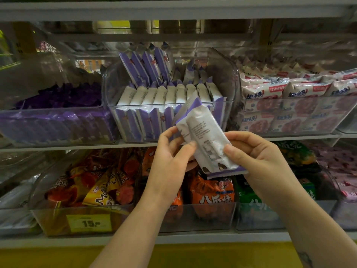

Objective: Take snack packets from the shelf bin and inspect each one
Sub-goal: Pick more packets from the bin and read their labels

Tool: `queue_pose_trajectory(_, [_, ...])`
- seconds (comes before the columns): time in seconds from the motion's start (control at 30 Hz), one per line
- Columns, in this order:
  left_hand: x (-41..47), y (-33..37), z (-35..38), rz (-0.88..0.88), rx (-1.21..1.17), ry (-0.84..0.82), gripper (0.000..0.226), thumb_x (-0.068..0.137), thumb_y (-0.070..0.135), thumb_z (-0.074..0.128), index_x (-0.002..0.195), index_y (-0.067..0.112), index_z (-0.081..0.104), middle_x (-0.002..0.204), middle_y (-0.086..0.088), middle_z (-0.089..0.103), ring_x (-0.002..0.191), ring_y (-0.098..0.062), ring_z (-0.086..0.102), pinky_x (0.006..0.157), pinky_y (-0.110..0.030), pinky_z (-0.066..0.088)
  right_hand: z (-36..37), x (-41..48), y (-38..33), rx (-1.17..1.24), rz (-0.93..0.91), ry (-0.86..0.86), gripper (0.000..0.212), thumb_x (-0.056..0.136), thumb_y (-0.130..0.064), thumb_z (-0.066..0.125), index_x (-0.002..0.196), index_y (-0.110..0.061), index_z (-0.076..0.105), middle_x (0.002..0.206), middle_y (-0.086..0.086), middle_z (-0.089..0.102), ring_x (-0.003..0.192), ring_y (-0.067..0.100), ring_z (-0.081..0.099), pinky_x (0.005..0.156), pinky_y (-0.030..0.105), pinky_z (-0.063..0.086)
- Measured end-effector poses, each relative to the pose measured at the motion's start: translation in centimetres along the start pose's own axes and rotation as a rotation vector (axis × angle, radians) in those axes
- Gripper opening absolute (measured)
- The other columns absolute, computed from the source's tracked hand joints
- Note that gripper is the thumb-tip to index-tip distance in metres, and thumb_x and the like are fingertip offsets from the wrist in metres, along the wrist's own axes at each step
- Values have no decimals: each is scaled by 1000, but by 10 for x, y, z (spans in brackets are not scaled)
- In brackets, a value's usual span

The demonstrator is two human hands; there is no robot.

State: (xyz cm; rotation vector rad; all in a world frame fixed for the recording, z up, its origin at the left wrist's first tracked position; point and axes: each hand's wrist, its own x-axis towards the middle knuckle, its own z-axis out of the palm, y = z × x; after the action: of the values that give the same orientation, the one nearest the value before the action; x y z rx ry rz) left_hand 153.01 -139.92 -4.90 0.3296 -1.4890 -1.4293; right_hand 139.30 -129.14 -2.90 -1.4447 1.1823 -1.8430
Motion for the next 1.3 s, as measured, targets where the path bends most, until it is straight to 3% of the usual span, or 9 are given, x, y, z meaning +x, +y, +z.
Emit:
queue_pose_trajectory(0.1, [-2, 7, 1, 18, 82, -96, 53, 79, 32, 68, 122, 53, 45, 120, 13, 65, 109, -7, 65, 90, -42, 57, -1, 3, -2, 245, 75, 53, 19, 68, -19, 68, 85, -22, 75, 91, 8, 76, 79, 21, 74, 57, 23, 57])
queue_pose_trajectory(0.2, [-6, 14, 1, 19, 133, -262, 85, 88, 12, 68, 126, 73, 23, 130, 13, 58, 114, -8, 62, 87, -33, 58, 2, 3, -9, 374, 98, 73, 27, 71, -17, 65, 98, -17, 69, 96, 9, 76, 83, 22, 74, 56, 25, 58])
queue_pose_trajectory(0.3, [-5, 27, -3, 56, 117, -291, 89, 82, 13, 74, 120, 76, 25, 124, 16, 64, 115, -10, 63, 82, -26, 57, 5, 6, -19, 328, 48, 93, 35, 73, -16, 64, 108, -19, 63, 100, 2, 75, 90, 19, 73, 60, 26, 59])
queue_pose_trajectory(0.5, [14, 72, -3, 119, 159, -182, 76, 65, 33, 78, 131, 50, 43, 114, 4, 72, 98, -15, 71, 72, -28, 59, -1, 18, -60, -581, -328, -38, 48, 83, -26, 70, 123, -47, 53, 139, -25, 44, 125, -13, 43, 92, 14, 48])
queue_pose_trajectory(0.63, [28, 102, 2, 194, 383, -165, 54, 79, 31, 78, 114, 57, 48, 114, 8, 70, 91, -2, 70, 67, -21, 57, 1, 34, -87, -1145, -406, -297, 75, 74, -58, 64, 140, -55, 30, 150, -28, 19, 138, -3, 20, 111, 31, 34])
queue_pose_trajectory(0.77, [42, 127, 13, 201, 581, -181, 45, 78, 46, 74, 109, 60, 45, 116, 17, 65, 98, 4, 65, 84, -24, 57, 5, 61, -106, -1312, -416, -311, 86, 78, -58, 65, 144, -56, 9, 154, -25, 12, 133, 9, 37, 105, 32, 42])
queue_pose_trajectory(0.93, [64, 144, 22, 109, 560, -296, 83, 59, 65, 69, 134, 41, 43, 120, 18, 64, 107, 4, 62, 98, -33, 52, 7, 95, -121, -1160, -470, -226, 60, 80, -49, 55, 137, -44, 36, 149, -13, 31, 96, -5, 55, 85, 20, 49])
queue_pose_trajectory(1.13, [103, 144, 14, 164, 551, -391, 54, 88, 2, 58, 122, 42, 45, 118, 11, 66, 108, 2, 63, 96, -22, 49, -1, 131, -117, -1133, -524, -154, 29, 87, -21, 68, 104, -37, 50, 151, -8, 36, 136, 12, 41, 104, 28, 42])
queue_pose_trajectory(1.3, [142, 154, -24, 490, 1097, -122, 45, 88, 3, 53, 124, 27, 61, 112, 14, 68, 106, -1, 61, 87, -11, 46, -2, 153, -119, -1134, -529, -213, 28, 89, -22, 65, 99, -42, 46, 156, -15, 26, 137, 5, 34, 105, 19, 36])
